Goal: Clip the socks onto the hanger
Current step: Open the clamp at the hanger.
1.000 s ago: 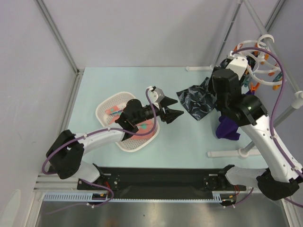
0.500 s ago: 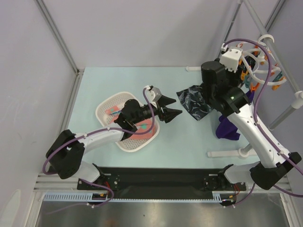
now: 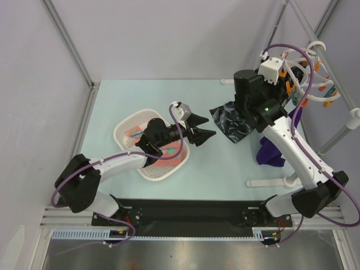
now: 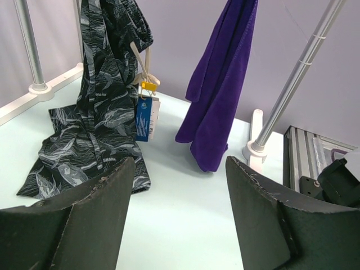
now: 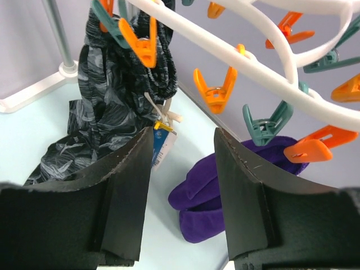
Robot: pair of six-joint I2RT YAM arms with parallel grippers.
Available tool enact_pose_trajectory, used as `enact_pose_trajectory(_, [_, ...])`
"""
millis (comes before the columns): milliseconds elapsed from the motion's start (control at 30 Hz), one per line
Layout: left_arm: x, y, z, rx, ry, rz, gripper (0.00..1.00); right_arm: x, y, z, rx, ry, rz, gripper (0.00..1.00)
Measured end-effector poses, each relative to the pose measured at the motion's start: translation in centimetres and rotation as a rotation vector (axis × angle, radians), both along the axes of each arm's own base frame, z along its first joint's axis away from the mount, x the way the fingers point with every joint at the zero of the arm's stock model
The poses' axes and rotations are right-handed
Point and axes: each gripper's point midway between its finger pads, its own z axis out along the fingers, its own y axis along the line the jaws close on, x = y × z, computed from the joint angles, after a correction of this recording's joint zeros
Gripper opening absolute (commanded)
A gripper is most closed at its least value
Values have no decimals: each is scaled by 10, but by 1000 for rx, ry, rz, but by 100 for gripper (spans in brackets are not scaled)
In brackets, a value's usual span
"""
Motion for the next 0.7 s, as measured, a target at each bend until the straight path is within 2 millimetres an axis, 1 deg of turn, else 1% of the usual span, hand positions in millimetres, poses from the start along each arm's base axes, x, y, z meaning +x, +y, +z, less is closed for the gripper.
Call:
enact_pose_trajectory(133, [0,0,0,-2,-2,-1,71,0,-6,-4,4,-3,-25,52])
enact_pose_trajectory(233, [0,0,1,-2,-3,-1,71,1,-15,-8,2,1,-52,52])
enact_pose_trajectory(333, [-1,0,1,-1,-3,-6,71,2,-22,-10,1,1,-72,55])
enact_pose_trajectory(467, [0,1,0,-1,-4,-8,71,3,-25,-12,1,-2,-84,57])
enact_pose_trajectory(700, [2,2,1,-1,-4,-5,71,8,-35,-20,-17,9,-107,58])
